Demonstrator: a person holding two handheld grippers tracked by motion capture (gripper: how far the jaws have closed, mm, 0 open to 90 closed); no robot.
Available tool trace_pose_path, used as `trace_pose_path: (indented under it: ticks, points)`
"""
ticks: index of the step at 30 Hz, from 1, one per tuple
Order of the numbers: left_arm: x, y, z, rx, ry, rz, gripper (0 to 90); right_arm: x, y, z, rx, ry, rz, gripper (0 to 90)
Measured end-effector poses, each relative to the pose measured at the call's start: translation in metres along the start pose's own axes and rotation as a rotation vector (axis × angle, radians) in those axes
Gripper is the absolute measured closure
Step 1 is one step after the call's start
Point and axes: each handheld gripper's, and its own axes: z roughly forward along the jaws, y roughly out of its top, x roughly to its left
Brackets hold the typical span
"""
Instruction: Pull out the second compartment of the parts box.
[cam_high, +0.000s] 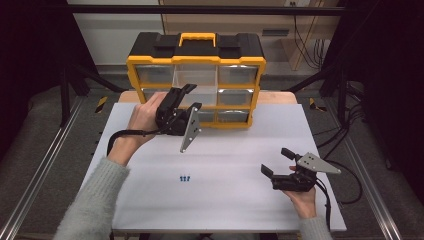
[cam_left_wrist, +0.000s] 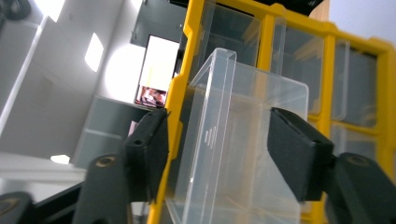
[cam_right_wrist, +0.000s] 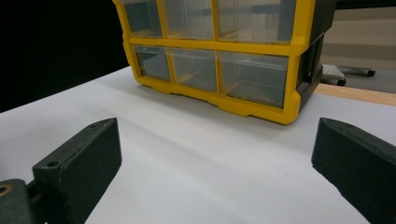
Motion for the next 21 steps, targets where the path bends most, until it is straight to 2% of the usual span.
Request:
trace_pose_path:
  ticks: [4,9,15,16,21]
  points:
    - [0.003,0.000,-0.004,0.008,-0.030,-0.070,28.2,0.000,0.000,0.000,-0.001,0.002,-0.005,2.0]
    - [0.007,-0.001,-0.009,0.016,-0.079,-0.187,21.6,-0.001,0.000,0.000,-0.004,0.004,-0.009,2.0]
    - [0.010,-0.004,-0.015,0.006,-0.104,-0.283,15.1,0.000,0.000,0.000,-0.002,0.002,-0.006,1.9]
    - [0.010,-0.005,-0.016,0.004,-0.104,-0.287,14.6,0.000,0.000,0.000,-0.003,-0.001,-0.007,1.9]
    - [0.012,-0.010,-0.021,0.002,-0.130,-0.384,10.7,0.000,0.000,0.000,-0.003,-0.001,-0.007,1.9]
